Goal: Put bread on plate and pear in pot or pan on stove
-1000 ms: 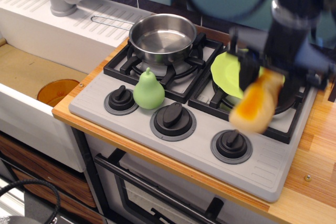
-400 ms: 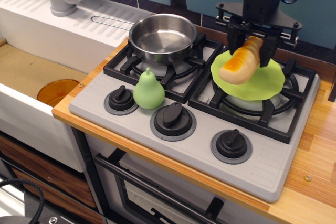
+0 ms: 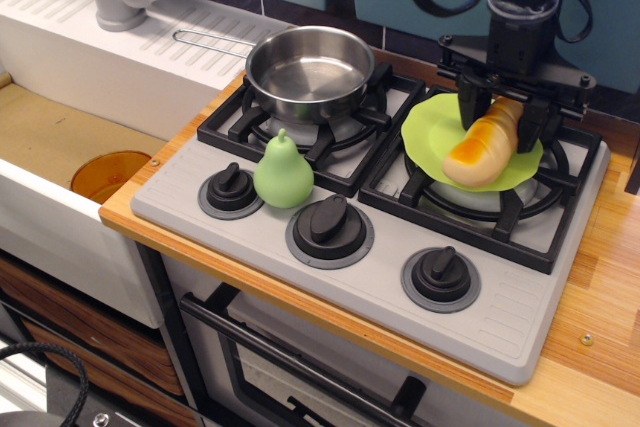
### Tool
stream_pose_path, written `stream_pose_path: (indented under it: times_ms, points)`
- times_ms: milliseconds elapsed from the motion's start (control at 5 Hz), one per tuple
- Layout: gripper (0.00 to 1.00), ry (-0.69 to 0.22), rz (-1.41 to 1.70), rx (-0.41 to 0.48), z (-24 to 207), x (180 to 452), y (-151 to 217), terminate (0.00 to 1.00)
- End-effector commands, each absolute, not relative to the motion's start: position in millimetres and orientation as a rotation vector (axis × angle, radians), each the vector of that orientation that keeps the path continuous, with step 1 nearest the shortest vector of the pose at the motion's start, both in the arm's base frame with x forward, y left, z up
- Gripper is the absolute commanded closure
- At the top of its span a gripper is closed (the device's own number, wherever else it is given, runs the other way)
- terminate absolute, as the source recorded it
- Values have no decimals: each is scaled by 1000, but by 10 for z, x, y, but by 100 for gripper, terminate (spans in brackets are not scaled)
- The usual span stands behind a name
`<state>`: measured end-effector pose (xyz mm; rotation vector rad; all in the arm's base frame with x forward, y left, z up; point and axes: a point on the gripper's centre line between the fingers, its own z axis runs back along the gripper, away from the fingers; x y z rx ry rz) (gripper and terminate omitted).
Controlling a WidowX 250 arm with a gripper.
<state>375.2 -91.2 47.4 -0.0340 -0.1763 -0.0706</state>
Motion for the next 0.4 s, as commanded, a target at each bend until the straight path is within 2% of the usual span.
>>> stream_pose_path:
  times_ms: [0,200]
  points:
    - [0,-195,-57,-23,812,3688,-1029,0]
    - [0,-154,-40,-27,972,3505,-1121,0]
